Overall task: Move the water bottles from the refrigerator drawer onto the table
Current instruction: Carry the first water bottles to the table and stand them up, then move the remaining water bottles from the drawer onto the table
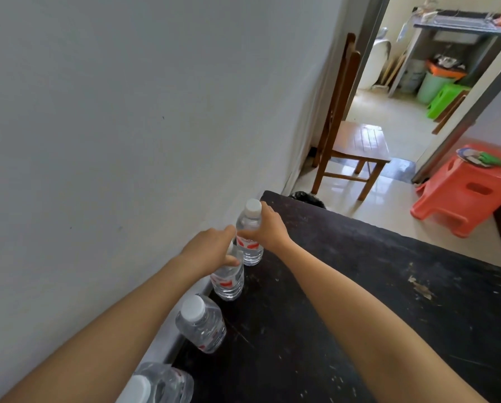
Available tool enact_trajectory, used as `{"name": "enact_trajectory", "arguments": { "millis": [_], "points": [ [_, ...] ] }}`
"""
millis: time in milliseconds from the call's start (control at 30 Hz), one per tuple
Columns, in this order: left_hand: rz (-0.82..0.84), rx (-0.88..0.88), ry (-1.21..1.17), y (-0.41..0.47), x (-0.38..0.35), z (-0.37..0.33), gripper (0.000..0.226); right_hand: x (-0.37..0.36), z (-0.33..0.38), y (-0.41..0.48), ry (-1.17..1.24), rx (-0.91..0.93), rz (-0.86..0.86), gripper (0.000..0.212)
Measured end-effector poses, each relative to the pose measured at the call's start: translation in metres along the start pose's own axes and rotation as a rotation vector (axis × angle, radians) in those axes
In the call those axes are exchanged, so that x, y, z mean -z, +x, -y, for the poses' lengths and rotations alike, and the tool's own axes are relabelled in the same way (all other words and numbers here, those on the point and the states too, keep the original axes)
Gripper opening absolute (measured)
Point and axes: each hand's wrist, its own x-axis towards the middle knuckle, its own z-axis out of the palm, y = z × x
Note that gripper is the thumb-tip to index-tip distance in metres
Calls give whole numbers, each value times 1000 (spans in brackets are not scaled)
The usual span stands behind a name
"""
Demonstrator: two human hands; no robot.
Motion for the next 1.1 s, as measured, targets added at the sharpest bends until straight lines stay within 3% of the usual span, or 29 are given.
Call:
{"name": "enact_trajectory", "arguments": {
  "millis": [100, 167, 400, 533, 633, 833, 1000, 1100],
  "points": [
    [-12, 14, -1, -6, 0, 0, 43, 5, 1, -16, -48, -56, 31, 101],
    [-25, 25, -11, -7, -5, -2, 44, 12, -6, -31, -49, -52, 37, 108],
    [-61, 153, 99, -25, -3, -25, 78, 70, -50, -117, 8, -116, 28, 100],
    [-233, 109, 233, -52, 6, -57, 76, 109, -64, -159, 9, -170, -37, 94],
    [-390, 10, 272, -71, 10, -73, 73, 131, -66, -184, -139, -105, -123, 85],
    [-501, -66, 330, -112, 3, -86, 72, 163, -67, -239, -697, 131, -270, 60],
    [-466, -160, 351, -145, -15, -97, 69, 166, -75, -313, -839, 31, -312, 60],
    [-486, -299, 276, -164, -22, -122, 69, 170, -77, -371, -915, 17, -466, 64]
  ]
}}
